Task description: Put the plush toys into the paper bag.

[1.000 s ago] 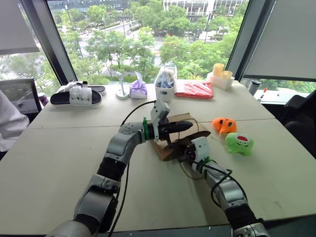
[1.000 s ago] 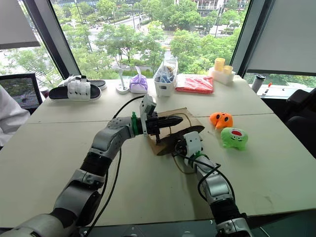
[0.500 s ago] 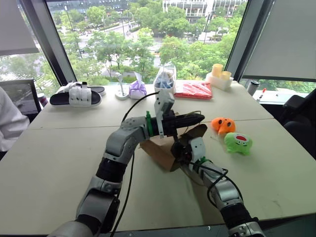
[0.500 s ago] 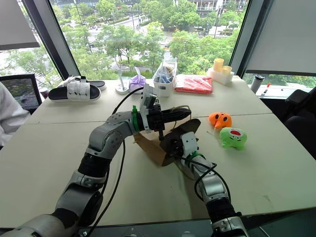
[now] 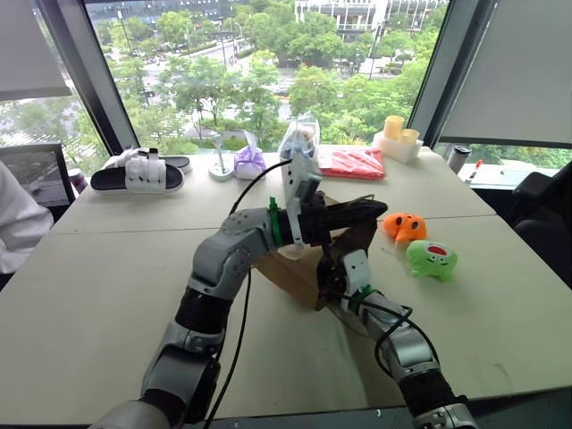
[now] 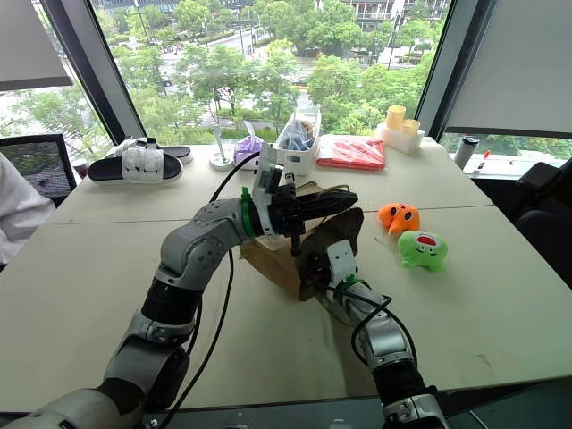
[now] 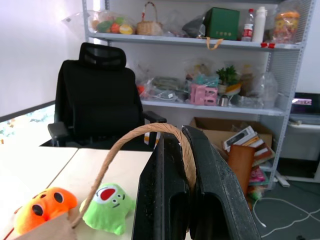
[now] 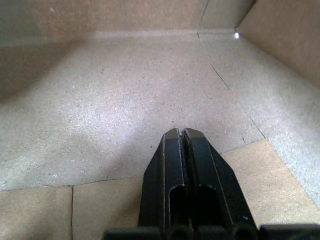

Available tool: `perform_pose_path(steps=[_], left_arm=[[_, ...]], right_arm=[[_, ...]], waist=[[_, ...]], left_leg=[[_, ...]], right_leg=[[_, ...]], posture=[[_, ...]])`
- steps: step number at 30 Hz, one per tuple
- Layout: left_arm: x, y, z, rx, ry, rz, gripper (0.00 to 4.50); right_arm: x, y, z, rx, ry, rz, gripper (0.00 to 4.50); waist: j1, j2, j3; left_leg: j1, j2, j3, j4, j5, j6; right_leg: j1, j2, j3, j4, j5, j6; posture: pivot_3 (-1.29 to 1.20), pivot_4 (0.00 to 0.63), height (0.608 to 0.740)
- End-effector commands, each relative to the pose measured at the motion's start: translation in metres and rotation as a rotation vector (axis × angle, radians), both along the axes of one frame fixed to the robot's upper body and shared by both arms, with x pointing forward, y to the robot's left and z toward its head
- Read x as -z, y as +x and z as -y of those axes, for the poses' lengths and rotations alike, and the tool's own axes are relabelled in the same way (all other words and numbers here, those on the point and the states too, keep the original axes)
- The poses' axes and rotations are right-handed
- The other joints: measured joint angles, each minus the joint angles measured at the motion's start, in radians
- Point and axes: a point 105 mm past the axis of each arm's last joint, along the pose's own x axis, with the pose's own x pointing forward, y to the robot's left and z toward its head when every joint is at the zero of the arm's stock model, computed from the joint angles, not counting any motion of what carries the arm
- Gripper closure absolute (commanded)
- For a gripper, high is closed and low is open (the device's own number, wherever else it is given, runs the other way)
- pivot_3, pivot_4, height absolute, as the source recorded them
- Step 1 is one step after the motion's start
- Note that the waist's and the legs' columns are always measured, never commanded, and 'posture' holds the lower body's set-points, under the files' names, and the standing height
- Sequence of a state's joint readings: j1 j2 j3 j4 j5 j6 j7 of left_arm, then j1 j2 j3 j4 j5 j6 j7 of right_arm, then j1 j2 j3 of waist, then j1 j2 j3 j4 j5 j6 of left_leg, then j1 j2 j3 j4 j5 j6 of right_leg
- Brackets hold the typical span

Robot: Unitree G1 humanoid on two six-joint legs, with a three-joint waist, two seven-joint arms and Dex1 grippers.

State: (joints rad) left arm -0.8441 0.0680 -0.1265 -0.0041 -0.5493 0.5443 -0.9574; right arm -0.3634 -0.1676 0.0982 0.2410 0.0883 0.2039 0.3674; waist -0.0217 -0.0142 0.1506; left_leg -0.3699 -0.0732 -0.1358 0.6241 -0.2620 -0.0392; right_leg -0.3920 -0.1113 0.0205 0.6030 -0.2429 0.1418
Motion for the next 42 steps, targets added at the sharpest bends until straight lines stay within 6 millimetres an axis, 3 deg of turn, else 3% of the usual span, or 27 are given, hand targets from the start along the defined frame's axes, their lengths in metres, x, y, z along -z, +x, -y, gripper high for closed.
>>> perform_pose_path(steps=[1, 7, 12, 16, 20, 24, 26, 29, 33, 35, 37, 42], left_arm=[[-0.007, -0.008, 0.001, 0.024, -0.020, 0.032, 4.50], [0.005, 0.013, -0.003, -0.077, 0.005, 0.021, 4.50], [0.017, 0.047, -0.012, -0.229, 0.038, 0.034, 4.50], [0.016, 0.057, -0.015, -0.260, 0.022, 0.037, 4.50], [0.014, 0.058, -0.016, -0.256, 0.012, 0.031, 4.50], [0.013, 0.056, -0.016, -0.236, 0.003, 0.021, 4.50], [0.013, 0.055, -0.017, -0.224, 0.006, 0.019, 4.50], [0.014, 0.054, -0.018, -0.211, 0.017, 0.015, 4.50], [0.019, 0.053, -0.016, -0.200, 0.030, 0.006, 4.50], [0.021, 0.052, -0.013, -0.190, 0.033, 0.002, 4.50], [0.023, 0.050, -0.010, -0.180, 0.033, -0.002, 4.50], [0.024, 0.043, -0.004, -0.159, 0.027, 0.002, 4.50]], right_arm=[[0.022, -0.010, -0.013, -0.038, 0.001, -0.085, 4.44], [0.019, -0.013, -0.012, -0.037, 0.019, -0.074, 4.44], [-0.019, -0.029, -0.007, -0.071, 0.138, 0.033, 4.44], [-0.043, -0.044, 0.003, -0.058, 0.237, 0.097, 4.44], [-0.053, -0.068, 0.004, -0.115, 0.261, 0.092, 3.16], [-0.066, -0.089, 0.018, -0.089, 0.266, 0.093, 0.98], [-0.076, -0.098, 0.035, -0.051, 0.282, 0.088, 0.04], [-0.091, -0.106, 0.062, 0.004, 0.301, 0.091, 0.04], [-0.124, -0.093, 0.112, 0.146, 0.443, 0.179, 0.04], [-0.132, -0.076, 0.136, 0.237, 0.513, 0.208, 0.04], [-0.127, -0.059, 0.154, 0.330, 0.500, 0.194, 0.04], [-0.086, -0.018, 0.199, 0.608, 0.172, 0.061, 0.04]], waist=[[0.000, 0.000, 0.000], [0.002, 0.000, 0.000], [0.007, 0.000, 0.000], [0.009, 0.000, 0.000], [0.010, 0.000, 0.000], [0.010, 0.000, 0.000], [0.011, 0.000, 0.000], [0.012, 0.000, 0.000], [0.009, 0.000, 0.000], [0.009, 0.000, 0.000], [0.011, 0.000, 0.000], [0.011, 0.000, 0.000]], left_leg=[[0.000, 0.000, 0.000, 0.000, 0.000, 0.000], [0.000, 0.000, 0.000, 0.000, 0.000, 0.000], [0.000, 0.000, 0.000, -0.001, 0.000, 0.000], [-0.003, -0.001, 0.000, -0.001, 0.000, 0.000], [-0.003, -0.001, -0.001, -0.001, 0.000, 0.000], [-0.003, -0.001, -0.001, -0.001, 0.000, 0.000], [-0.003, -0.001, -0.001, -0.001, 0.000, 0.000], [-0.003, -0.001, -0.001, -0.001, 0.000, 0.001], [-0.003, -0.001, -0.001, -0.001, 0.000, 0.001], [-0.002, 0.000, 0.000, -0.001, 0.000, 0.001], [-0.002, 0.000, 0.000, -0.001, 0.000, 0.001], [-0.003, -0.001, 0.001, -0.001, 0.000, 0.001]], right_leg=[[0.000, 0.000, 0.000, 0.000, 0.000, 0.000], [0.000, 0.000, 0.000, 0.000, 0.000, 0.000], [0.000, 0.000, 0.000, 0.000, 0.000, 0.000], [-0.003, 0.000, 0.000, -0.001, 0.000, 0.000], [-0.002, -0.001, 0.000, -0.002, 0.000, 0.000], [-0.002, -0.001, 0.000, -0.002, 0.000, 0.000], [-0.002, -0.001, 0.000, -0.002, 0.000, 0.000], [-0.001, -0.001, -0.001, -0.003, 0.000, 0.000], [0.000, -0.001, -0.001, -0.003, 0.000, 0.000], [0.000, -0.001, -0.001, -0.003, 0.000, 0.000], [0.000, -0.001, -0.001, -0.003, 0.000, 0.000], [-0.001, -0.001, -0.001, -0.003, 0.000, 0.000]], posture=[[0.00, 0.150, 0.740], [0.00, 0.150, 0.740], [0.00, 0.150, 0.740], [0.00, 0.150, 0.740], [0.00, 0.150, 0.740], [0.00, 0.150, 0.740], [0.00, 0.150, 0.740], [0.00, 0.150, 0.740], [0.00, 0.150, 0.740], [0.00, 0.150, 0.740], [0.00, 0.150, 0.740], [0.00, 0.150, 0.740]])
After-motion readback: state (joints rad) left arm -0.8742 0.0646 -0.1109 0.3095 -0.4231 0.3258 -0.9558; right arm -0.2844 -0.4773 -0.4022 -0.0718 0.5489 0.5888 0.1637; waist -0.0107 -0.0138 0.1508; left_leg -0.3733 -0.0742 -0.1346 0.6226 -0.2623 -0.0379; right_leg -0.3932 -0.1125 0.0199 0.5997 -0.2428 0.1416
